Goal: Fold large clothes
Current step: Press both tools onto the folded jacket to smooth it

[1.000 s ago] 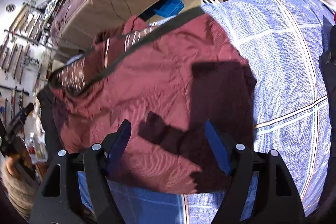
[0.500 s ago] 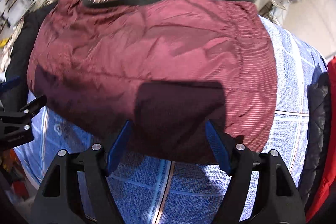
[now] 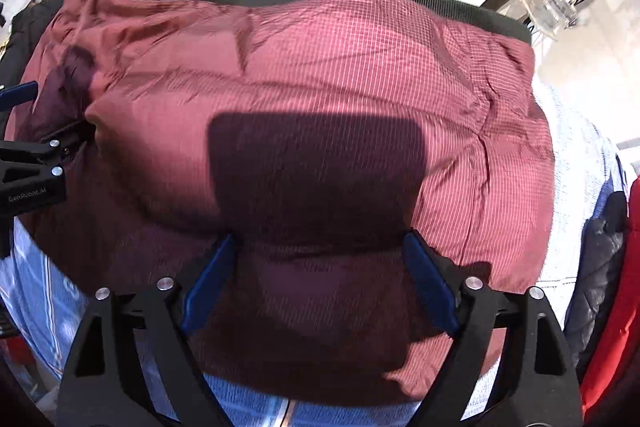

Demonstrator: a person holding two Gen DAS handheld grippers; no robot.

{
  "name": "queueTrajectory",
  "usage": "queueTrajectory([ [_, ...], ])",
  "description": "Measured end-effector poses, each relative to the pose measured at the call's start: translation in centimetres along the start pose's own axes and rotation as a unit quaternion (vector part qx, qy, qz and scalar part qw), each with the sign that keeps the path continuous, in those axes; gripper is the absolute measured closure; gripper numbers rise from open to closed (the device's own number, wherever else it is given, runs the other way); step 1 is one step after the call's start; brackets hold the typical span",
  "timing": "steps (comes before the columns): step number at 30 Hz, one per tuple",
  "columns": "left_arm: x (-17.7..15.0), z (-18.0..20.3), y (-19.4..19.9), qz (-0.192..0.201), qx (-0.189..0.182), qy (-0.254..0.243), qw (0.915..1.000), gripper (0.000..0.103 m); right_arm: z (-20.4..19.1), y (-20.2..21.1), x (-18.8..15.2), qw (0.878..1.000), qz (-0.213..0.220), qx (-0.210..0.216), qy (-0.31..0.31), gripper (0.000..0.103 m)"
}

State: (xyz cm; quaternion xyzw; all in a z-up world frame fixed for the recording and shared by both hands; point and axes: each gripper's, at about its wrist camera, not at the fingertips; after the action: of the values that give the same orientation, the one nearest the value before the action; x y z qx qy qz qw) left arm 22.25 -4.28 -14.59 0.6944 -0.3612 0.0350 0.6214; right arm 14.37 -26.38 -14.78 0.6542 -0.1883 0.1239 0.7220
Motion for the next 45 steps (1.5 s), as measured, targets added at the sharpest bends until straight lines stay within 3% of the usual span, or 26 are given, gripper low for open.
queueTrajectory([
  [6, 2.6, -2.2, -2.0, -0.006, -0.014, 0.051, 0.9986, 0.005, -0.7, -1.5, 2.7, 0.999, 0.013, -0.019, 0.042, 0.011],
  [9, 4.1, -3.5, -2.5, 0.005, 0.005, 0.067, 0.9977, 0.005, -0.5, -1.3, 4.4, 0.998, 0.035, -0.023, 0.051, 0.011],
  [12, 5.4, -4.9, -4.2, -0.012, 0.007, 0.094, 0.9955, 0.005, -0.1, -1.1, 7.2, 0.996, 0.06, -0.028, 0.052, 0.011],
  [15, 6.0, -5.0, -6.0, -0.038, 0.003, 0.088, 0.9954, 0.005, 0.7, -3.4, 8.8, 1.0, 0.019, -0.005, 0.023, 0.011],
  [22, 6.9, -5.6, -9.0, -0.072, -0.025, 0.102, 0.9919, 0.004, 2.3, -6.8, 9.5, 1.0, 0.011, 0.011, -0.023, 0.005],
  [26, 7.1, -6.0, -10.0, -0.073, -0.033, 0.093, 0.9925, 0.004, 1.8, -7.8, 7.9, 0.999, 0.008, -0.001, -0.031, 0.004],
  [30, 7.5, -5.8, -10.5, -0.075, -0.027, 0.096, 0.9922, 0.004, 1.6, -8.6, 9.0, 0.999, 0.015, -0.001, -0.045, 0.004],
  [39, 6.3, -5.4, -7.8, -0.039, -0.013, 0.083, 0.9957, 0.005, 3.2, -8.8, 8.5, 0.997, 0.03, 0.013, -0.066, 0.004],
  [43, 5.6, -6.4, -4.3, -0.006, 0.001, 0.094, 0.9956, 0.006, 3.8, -7.4, 8.6, 0.997, -0.002, 0.014, -0.073, 0.005],
  [45, 4.4, -7.4, -2.0, 0.013, 0.003, 0.113, 0.9935, 0.006, 4.2, -5.6, 8.3, 0.996, 0.017, 0.011, -0.087, 0.005],
])
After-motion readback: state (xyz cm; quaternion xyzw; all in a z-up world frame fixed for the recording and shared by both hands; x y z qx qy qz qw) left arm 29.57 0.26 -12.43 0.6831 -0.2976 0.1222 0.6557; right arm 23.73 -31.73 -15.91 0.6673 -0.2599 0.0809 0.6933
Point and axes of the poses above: each gripper's, at about its wrist camera, not at the fingertips, and y roughly against the way its jaws point, z to its right, x to its top, and after that the axes turned 14 degrees about z, right-handed
